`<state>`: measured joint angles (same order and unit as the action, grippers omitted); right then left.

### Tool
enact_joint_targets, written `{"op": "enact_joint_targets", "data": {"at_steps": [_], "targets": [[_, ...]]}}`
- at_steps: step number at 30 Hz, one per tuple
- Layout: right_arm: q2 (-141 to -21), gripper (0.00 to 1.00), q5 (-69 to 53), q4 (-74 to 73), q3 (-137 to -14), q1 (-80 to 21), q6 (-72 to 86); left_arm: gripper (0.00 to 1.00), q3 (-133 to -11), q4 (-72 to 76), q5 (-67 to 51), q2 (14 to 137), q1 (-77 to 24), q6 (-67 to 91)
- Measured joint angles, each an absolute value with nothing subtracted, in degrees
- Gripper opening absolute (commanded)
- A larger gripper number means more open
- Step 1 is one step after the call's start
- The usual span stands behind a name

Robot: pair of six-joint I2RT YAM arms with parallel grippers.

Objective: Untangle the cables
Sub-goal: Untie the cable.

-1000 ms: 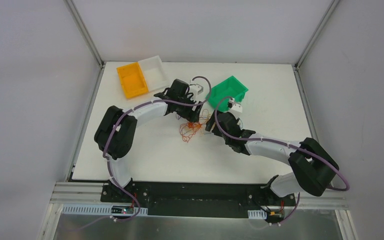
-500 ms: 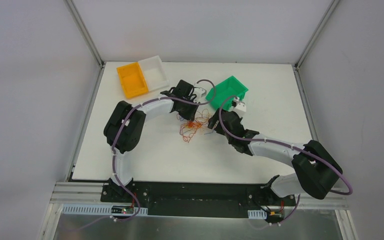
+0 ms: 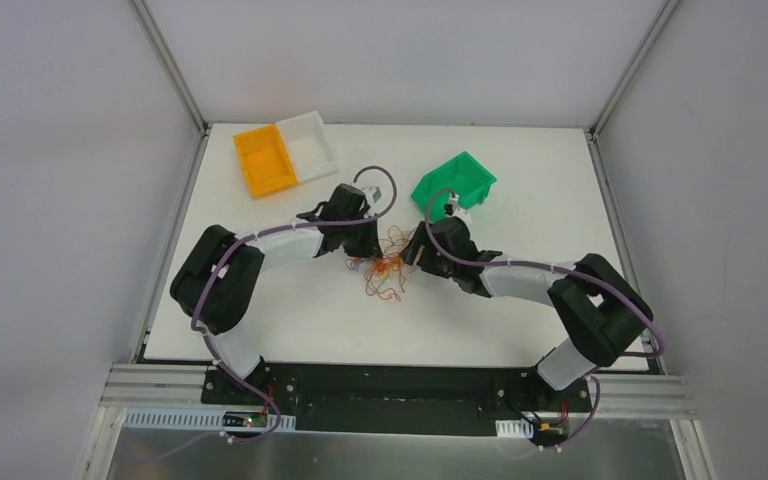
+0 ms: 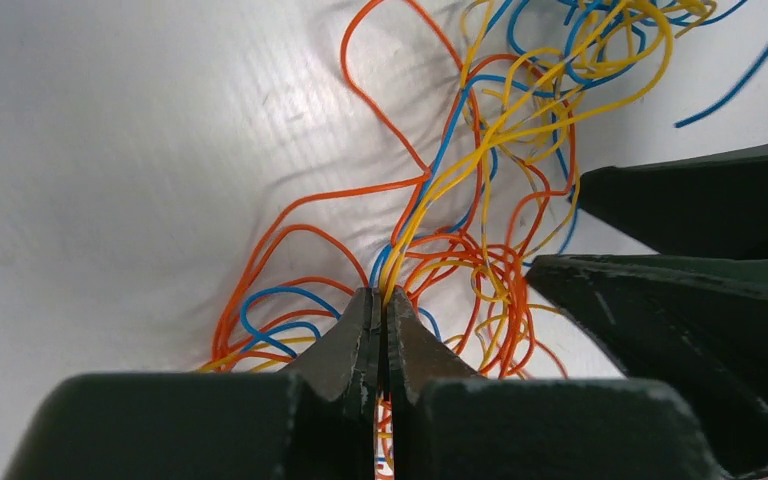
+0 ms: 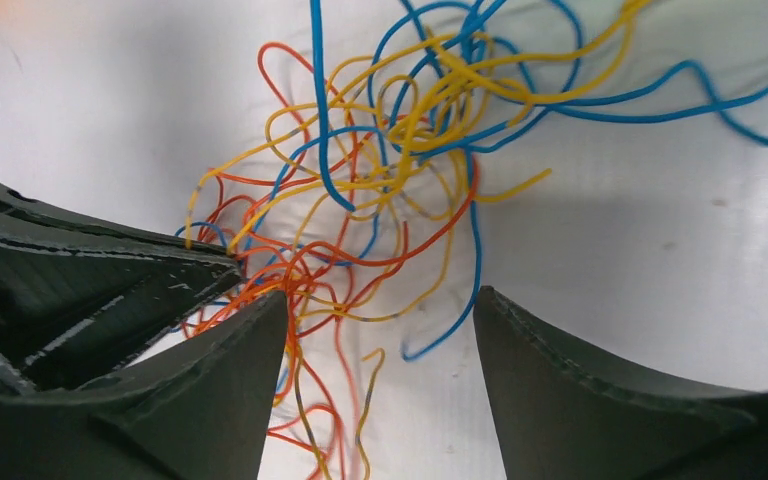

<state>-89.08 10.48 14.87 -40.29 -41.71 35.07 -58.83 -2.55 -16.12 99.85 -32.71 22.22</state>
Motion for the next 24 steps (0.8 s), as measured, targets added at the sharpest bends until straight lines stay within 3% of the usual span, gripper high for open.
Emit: {"op": "enact_joint_targets", "data": {"at_steps": [6, 11, 14, 16, 24], "targets": [[-94.6, 0.54, 2.2, 18.2, -42.6, -41.7, 37.1, 0.0, -52.4, 5.7, -15.9, 98.9, -33.5, 30.8], [-96.9, 0.16, -0.5, 18.6, -43.9, -41.7, 38.9, 0.0, -52.1, 7.9, -15.2, 98.3, -33.7, 32.6], [-97.4, 0.04, -0.6, 18.0, -44.3, -41.4, 39.7, 0.0, -52.1, 7.1, -13.8, 96.8, -33.8, 32.5], [-97.3, 0.0, -0.1, 17.5, -44.6, -40.9, 40.4, 0.0, -52.1, 5.9, -12.0, 95.5, -33.8, 32.3], [-89.6, 0.0, 2.4, 15.7, -44.7, -37.4, 43.8, 0.0, -49.5, 4.5, -10.7, 87.6, -29.6, 32.4]]}}
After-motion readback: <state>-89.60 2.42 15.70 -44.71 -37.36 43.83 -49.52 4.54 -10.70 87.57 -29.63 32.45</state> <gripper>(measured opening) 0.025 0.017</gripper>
